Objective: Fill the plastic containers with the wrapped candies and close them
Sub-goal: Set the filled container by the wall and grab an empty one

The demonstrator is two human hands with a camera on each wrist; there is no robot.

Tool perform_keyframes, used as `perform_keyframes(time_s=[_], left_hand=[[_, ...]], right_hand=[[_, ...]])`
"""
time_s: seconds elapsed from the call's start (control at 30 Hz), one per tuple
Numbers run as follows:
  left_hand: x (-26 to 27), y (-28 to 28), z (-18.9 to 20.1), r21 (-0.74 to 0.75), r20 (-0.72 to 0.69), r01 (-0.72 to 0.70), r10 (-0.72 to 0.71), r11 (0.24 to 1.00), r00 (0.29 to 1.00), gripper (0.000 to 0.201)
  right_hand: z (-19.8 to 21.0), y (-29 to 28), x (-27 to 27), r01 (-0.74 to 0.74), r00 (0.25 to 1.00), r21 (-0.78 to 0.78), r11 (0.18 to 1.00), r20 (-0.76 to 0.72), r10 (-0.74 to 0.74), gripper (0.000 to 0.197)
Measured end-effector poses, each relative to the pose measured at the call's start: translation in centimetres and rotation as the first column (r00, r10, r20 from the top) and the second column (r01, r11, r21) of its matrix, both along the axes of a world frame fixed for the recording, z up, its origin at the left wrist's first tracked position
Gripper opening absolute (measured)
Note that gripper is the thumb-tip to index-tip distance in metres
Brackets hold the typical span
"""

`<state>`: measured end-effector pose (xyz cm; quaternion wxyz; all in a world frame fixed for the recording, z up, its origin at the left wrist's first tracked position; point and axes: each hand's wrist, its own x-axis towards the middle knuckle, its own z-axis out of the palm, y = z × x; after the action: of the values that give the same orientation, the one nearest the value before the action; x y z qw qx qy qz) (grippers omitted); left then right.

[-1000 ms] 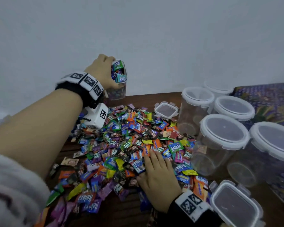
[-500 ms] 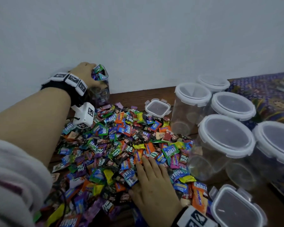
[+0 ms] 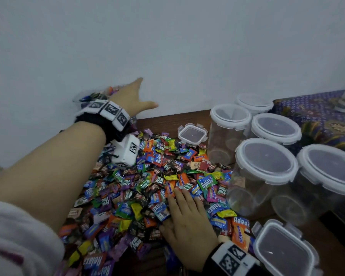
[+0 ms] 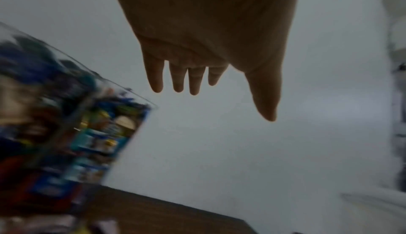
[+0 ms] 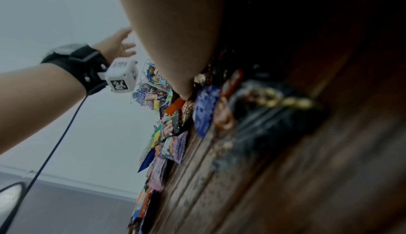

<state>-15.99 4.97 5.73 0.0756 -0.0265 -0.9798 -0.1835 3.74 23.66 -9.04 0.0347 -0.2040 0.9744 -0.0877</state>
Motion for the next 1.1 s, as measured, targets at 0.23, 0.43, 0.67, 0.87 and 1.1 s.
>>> perform_keyframes(time_s=[0.23,0.43,0.67,0.87,1.1], left_hand=[[1.7,10.2,-0.4,0.461,0.128,0.196,-0.283,0.866,0.95,0.106],[2.2,14.7,-2.0,0.5,0.213,0.221,-0.367,0.838,0.906,0.105],[2.3,16.1,-3.1,0.44,0.174,0.223,-0.327,0.87,0.929,0.104],[2.2,14.9,-3.3,0.444,0.094,0.205,-0.273,0.873,0.957,0.087],[3.4,11.1,-0.3,0.573,-0.026,0.148,-0.163,0.806,0.986,0.094]], right_hand=[[-0.2,-0.1,0.2,-0.034,0.999,-0.057,0.998,-0.024,0.033,0.086],[-0.6,0.0,0.2,0.0,0.994,-0.032,0.999,0.107,0.003,0.074],[-0.7,0.1,0.1,-0.044,0.997,-0.092,0.995,0.064,0.05,0.082],[-0.8,0.2,0.0,-0.027,0.999,-0.091,0.995,0.036,0.03,0.082],[-0.5,0.5,0.2,-0.075,0.991,-0.109,0.991,0.106,0.086,0.101]])
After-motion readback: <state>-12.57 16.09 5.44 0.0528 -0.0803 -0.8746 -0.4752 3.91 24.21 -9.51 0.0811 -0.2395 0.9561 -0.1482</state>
